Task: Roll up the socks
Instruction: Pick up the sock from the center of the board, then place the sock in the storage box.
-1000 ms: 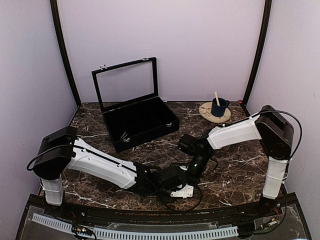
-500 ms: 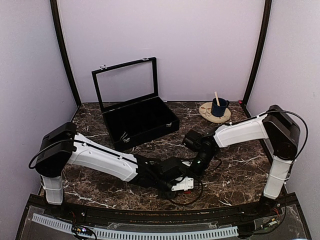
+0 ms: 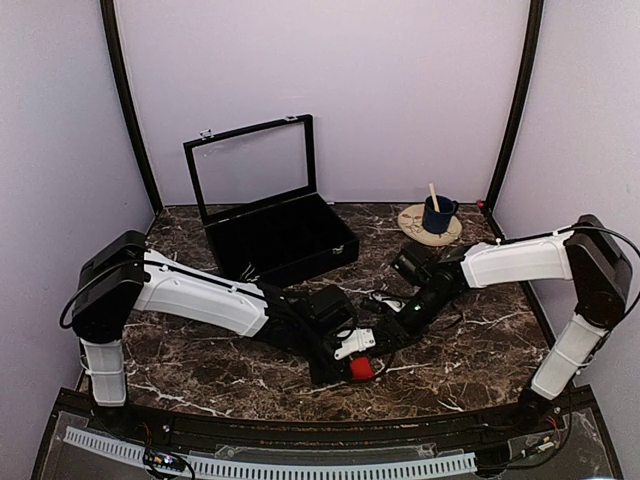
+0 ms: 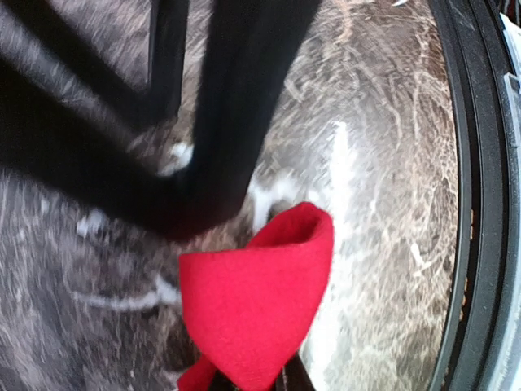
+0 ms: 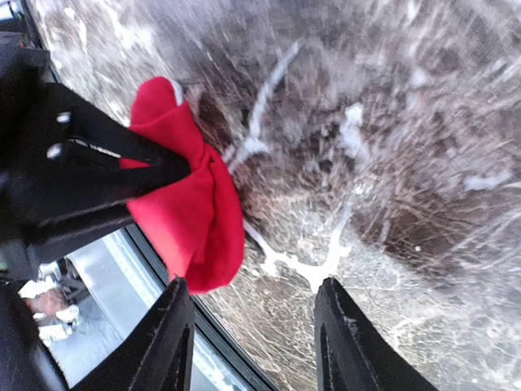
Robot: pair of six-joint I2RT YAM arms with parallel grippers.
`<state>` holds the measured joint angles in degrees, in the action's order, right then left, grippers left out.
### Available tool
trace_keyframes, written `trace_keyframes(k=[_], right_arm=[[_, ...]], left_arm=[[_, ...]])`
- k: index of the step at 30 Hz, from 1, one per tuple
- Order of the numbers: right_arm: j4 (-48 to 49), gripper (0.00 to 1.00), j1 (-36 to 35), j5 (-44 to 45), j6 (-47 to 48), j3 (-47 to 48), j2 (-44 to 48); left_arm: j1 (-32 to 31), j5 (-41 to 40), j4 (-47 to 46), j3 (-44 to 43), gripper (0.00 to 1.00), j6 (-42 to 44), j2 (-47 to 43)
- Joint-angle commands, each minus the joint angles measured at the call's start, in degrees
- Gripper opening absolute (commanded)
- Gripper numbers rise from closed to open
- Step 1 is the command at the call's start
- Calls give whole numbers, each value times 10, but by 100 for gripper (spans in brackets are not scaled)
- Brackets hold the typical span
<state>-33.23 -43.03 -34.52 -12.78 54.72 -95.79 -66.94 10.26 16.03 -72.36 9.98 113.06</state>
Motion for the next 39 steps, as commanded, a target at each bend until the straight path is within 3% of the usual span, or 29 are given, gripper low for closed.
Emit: trace_keyframes(k=[1,12,24,39], right_arm=[[38,47,12,1,-35,-4,33],[66,48,34,60,-63,2,41],[105,49,35,76,-74,-1,40],[130,49,35,84,-61,13,37]], left_arm=[[21,18,105,26,0,-60,-6],[106,15,102,0,0,-167,-91],[246,-79,68,-54,0,-303,-178],[309,-225,112,-161,0,-346,-108]])
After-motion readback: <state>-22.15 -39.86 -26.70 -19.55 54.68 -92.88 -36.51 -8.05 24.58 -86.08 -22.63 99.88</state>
